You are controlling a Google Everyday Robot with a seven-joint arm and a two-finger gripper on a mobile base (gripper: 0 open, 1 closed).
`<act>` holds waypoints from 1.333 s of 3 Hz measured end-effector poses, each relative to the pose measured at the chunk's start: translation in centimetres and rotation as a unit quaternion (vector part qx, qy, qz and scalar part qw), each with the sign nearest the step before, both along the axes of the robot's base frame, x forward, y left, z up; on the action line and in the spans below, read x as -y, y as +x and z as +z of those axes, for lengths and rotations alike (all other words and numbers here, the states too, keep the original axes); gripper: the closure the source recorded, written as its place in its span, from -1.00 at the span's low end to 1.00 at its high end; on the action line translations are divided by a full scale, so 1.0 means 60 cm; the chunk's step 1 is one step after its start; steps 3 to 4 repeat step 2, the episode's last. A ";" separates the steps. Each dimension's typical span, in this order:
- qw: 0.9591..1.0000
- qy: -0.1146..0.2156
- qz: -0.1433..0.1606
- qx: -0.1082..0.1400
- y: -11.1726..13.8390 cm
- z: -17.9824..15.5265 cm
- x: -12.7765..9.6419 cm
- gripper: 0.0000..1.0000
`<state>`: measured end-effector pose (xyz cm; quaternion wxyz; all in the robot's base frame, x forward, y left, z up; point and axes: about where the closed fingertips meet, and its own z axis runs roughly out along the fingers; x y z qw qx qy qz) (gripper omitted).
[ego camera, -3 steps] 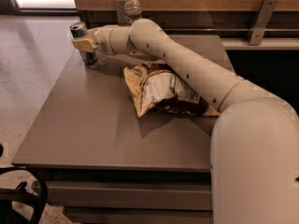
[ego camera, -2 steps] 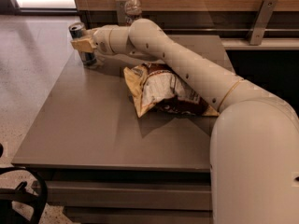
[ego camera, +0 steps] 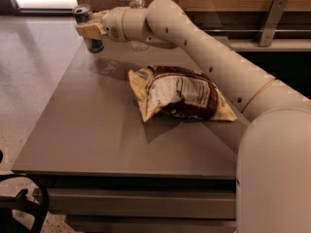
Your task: Pick redbull can
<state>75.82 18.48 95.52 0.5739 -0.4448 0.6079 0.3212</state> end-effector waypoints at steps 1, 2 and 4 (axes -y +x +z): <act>1.000 0.014 0.009 0.021 -0.022 0.045 0.028 1.00; 0.999 0.020 0.009 0.043 -0.041 0.081 0.053 1.00; 0.999 0.020 0.009 0.043 -0.041 0.081 0.053 1.00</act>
Offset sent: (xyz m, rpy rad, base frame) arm -0.0374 -0.0581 0.0779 0.0550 -0.1491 0.0020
